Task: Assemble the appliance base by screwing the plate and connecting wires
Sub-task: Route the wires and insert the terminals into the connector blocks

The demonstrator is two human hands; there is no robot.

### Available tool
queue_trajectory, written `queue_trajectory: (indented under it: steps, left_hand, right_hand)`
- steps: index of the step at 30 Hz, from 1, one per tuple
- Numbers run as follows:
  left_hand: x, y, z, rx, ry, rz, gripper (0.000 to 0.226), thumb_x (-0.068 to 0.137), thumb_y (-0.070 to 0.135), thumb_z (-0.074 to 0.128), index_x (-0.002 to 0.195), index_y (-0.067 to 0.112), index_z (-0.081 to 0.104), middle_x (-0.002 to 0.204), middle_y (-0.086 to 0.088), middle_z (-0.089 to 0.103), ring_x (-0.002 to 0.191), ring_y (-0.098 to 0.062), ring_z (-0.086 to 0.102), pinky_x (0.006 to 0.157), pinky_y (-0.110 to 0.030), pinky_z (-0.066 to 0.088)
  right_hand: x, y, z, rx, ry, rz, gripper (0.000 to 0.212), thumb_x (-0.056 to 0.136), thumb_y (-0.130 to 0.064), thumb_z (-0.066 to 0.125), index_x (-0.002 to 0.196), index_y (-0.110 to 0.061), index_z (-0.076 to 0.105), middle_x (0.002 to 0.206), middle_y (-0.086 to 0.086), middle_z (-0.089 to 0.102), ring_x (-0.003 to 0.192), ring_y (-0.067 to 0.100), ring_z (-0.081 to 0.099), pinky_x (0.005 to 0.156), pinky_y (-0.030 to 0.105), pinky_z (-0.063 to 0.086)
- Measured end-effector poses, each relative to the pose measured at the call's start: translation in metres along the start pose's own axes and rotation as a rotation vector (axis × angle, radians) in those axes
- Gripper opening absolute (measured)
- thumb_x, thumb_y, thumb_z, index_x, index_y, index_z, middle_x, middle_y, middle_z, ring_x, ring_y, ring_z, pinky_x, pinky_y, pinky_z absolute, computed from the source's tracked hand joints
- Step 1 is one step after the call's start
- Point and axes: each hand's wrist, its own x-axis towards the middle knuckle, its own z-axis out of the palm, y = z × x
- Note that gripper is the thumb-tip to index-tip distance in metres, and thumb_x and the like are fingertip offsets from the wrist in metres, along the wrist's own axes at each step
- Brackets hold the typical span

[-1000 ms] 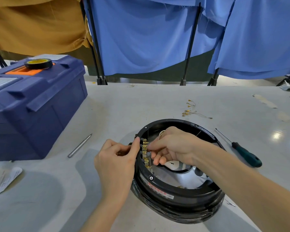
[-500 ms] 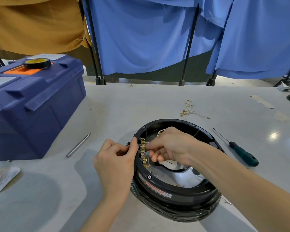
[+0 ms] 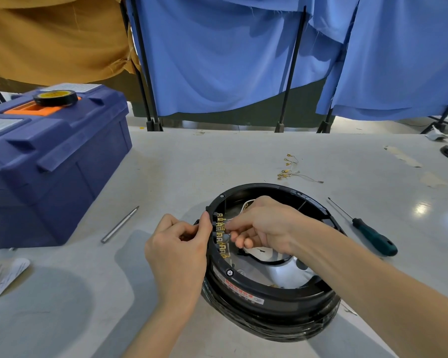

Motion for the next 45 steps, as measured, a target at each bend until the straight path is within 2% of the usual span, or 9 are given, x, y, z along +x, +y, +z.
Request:
queue_trajectory:
  steps: [15,19,24,30,35,38,41,43,45]
  left_hand:
    - [0.002,0.003,-0.001,0.056,-0.032,0.019,0.041,0.08,0.019,0.076,0.044,0.007,0.058,0.052,0.004,0.038,0.056,-0.014,0.042,0.051,-0.018,0.028]
    - [0.004,0.001,-0.002,0.049,-0.046,0.007,0.037,0.078,0.023,0.078,0.046,0.013,0.062,0.054,0.004,0.043,0.06,-0.014,0.049,0.051,-0.016,0.03]
    - [0.009,0.001,-0.002,0.12,-0.039,0.014,0.034,0.073,0.027,0.081,0.046,0.019,0.062,0.054,0.003,0.049,0.054,-0.014,0.052,0.052,-0.013,0.03]
    - [0.02,0.011,0.005,0.209,-0.03,0.035,0.031,0.077,0.031,0.078,0.053,0.022,0.061,0.063,0.003,0.056,0.057,-0.004,0.052,0.056,-0.011,0.027]
    - [0.037,0.021,0.021,0.187,-0.223,0.058,0.013,0.083,0.026,0.07,0.07,0.027,0.068,0.077,0.007,0.063,0.069,0.0,0.057,0.064,-0.012,0.035]
    - [0.047,0.026,0.031,0.163,-0.439,0.086,0.015,0.089,0.025,0.064,0.101,0.028,0.073,0.096,0.014,0.065,0.087,-0.004,0.062,0.083,-0.028,0.049]
    - [0.051,0.028,0.04,0.187,-0.6,0.094,0.026,0.095,0.028,0.058,0.12,0.03,0.067,0.114,0.013,0.064,0.107,-0.01,0.06,0.096,-0.031,0.047]
    - [0.052,0.026,0.045,0.213,-0.638,0.105,0.028,0.096,0.025,0.057,0.123,0.03,0.066,0.118,0.011,0.067,0.11,-0.011,0.06,0.092,-0.025,0.044]
    - [0.051,0.023,0.047,0.19,-0.627,0.084,0.029,0.097,0.022,0.057,0.122,0.032,0.067,0.116,0.011,0.068,0.101,-0.009,0.061,0.084,-0.021,0.042]
  right_hand:
    - [0.01,-0.001,0.006,0.088,0.042,0.073,0.016,0.089,0.008,0.06,0.073,0.007,0.061,0.049,0.01,0.058,0.033,0.008,0.049,0.034,0.012,0.038]
    - [0.004,0.001,0.005,0.127,0.015,0.067,0.006,0.089,0.004,0.063,0.085,0.009,0.062,0.053,0.012,0.06,0.038,0.011,0.052,0.036,0.014,0.043]
    - [-0.012,-0.003,-0.006,0.218,0.0,0.031,0.014,0.091,0.002,0.062,0.097,0.015,0.062,0.056,0.016,0.063,0.043,0.015,0.055,0.04,0.016,0.048]
    - [-0.028,-0.008,-0.018,0.298,0.022,-0.075,0.012,0.093,0.007,0.056,0.093,0.017,0.061,0.063,0.022,0.065,0.042,0.018,0.06,0.042,0.018,0.049]
    - [-0.034,-0.017,-0.041,0.398,0.005,-0.145,0.017,0.091,0.007,0.058,0.102,0.019,0.061,0.064,0.021,0.065,0.043,0.016,0.058,0.045,0.017,0.051]
    - [-0.028,-0.02,-0.067,0.411,0.189,-0.275,0.019,0.09,0.004,0.062,0.103,0.018,0.062,0.061,0.018,0.065,0.043,0.018,0.061,0.043,0.018,0.051]
    - [-0.009,-0.018,-0.11,0.273,0.528,-0.429,0.014,0.091,0.003,0.061,0.1,0.013,0.065,0.058,0.015,0.064,0.043,0.021,0.062,0.044,0.022,0.052]
    - [0.012,-0.008,-0.141,0.102,0.702,-0.433,0.014,0.092,0.002,0.06,0.101,0.009,0.067,0.069,0.014,0.068,0.056,0.021,0.065,0.056,0.024,0.057]
    - [0.037,0.005,-0.165,-0.12,0.76,-0.375,0.02,0.092,-0.001,0.06,0.109,0.003,0.069,0.093,0.013,0.072,0.087,0.023,0.067,0.081,0.029,0.055]
